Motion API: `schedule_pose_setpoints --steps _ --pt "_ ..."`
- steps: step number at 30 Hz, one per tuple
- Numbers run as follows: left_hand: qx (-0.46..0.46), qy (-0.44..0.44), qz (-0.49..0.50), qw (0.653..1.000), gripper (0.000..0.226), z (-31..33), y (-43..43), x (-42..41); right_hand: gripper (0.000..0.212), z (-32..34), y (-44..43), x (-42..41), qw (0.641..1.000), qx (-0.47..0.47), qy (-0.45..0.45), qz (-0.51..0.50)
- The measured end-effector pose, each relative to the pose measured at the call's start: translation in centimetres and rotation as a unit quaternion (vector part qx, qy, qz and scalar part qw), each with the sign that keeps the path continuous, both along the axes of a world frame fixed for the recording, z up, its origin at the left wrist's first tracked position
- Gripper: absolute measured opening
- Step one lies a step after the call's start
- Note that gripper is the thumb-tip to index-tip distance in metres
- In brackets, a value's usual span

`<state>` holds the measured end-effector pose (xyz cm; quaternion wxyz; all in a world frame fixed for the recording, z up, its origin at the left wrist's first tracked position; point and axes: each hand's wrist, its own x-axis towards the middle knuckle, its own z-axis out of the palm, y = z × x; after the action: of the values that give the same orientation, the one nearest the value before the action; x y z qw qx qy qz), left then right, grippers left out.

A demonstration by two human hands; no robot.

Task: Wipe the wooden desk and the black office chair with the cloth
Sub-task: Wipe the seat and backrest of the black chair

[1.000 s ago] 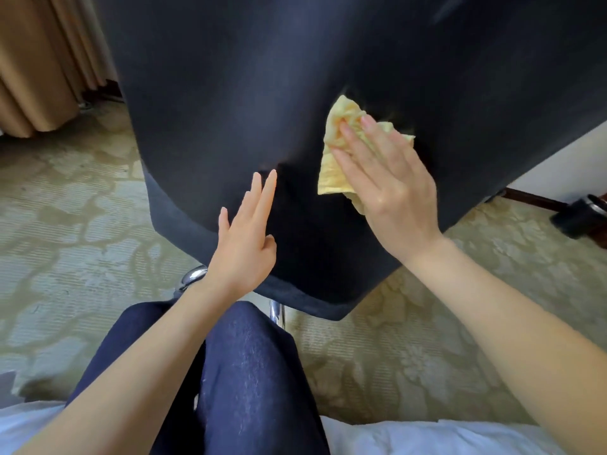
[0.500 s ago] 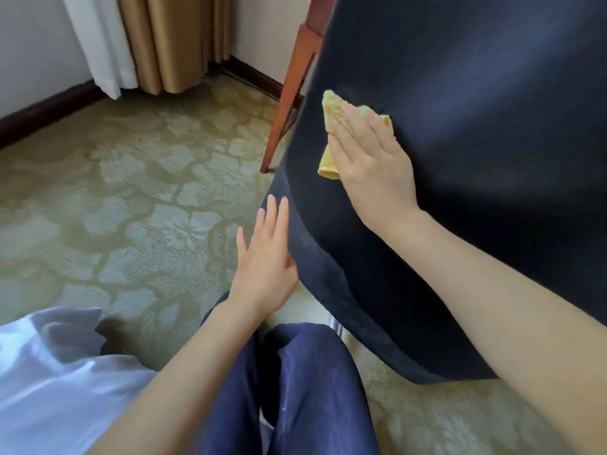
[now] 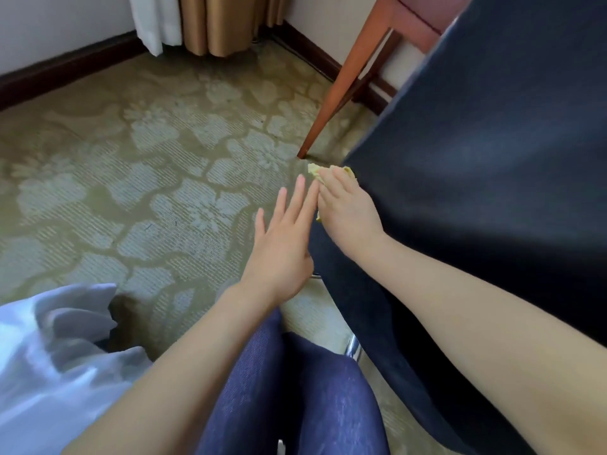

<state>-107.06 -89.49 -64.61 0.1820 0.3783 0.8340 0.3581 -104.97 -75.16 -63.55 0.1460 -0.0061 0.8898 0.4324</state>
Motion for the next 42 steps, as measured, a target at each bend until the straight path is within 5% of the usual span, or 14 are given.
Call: schedule_pose_setpoints --steps 10,18,28,35,39,42 --pt "-0.020 0.145 -0.184 0.972 0.107 -0.9 4.8 -0.9 0.033 -3.5 -0.6 8.6 0.990 -0.043 -0.114 0.073" --pt "-0.031 0.207 -0.207 0.956 0.111 -1.7 4.9 -2.2 0.051 -1.6 1.0 19.3 0.962 -0.069 -0.233 0.123" --pt "-0.012 0.290 -0.228 0.929 0.108 -3.7 3.9 -5.0 0.048 2.3 -0.2 11.6 0.994 -0.069 -0.040 0.071" --pt "-0.152 0.171 -0.090 0.969 0.082 -8.4 1.5 -3.9 0.042 0.6 0.7 1.8 0.997 -0.065 0.006 0.033" --pt "-0.060 0.012 0.060 0.996 0.063 -10.2 1.4 -2.5 0.032 -2.3 0.6 -1.6 0.995 -0.096 0.022 -0.007" --pt "-0.013 -0.031 0.123 0.992 0.058 -11.1 2.3 -1.3 0.038 -5.1 0.4 -2.1 0.995 -0.101 -0.002 -0.003"
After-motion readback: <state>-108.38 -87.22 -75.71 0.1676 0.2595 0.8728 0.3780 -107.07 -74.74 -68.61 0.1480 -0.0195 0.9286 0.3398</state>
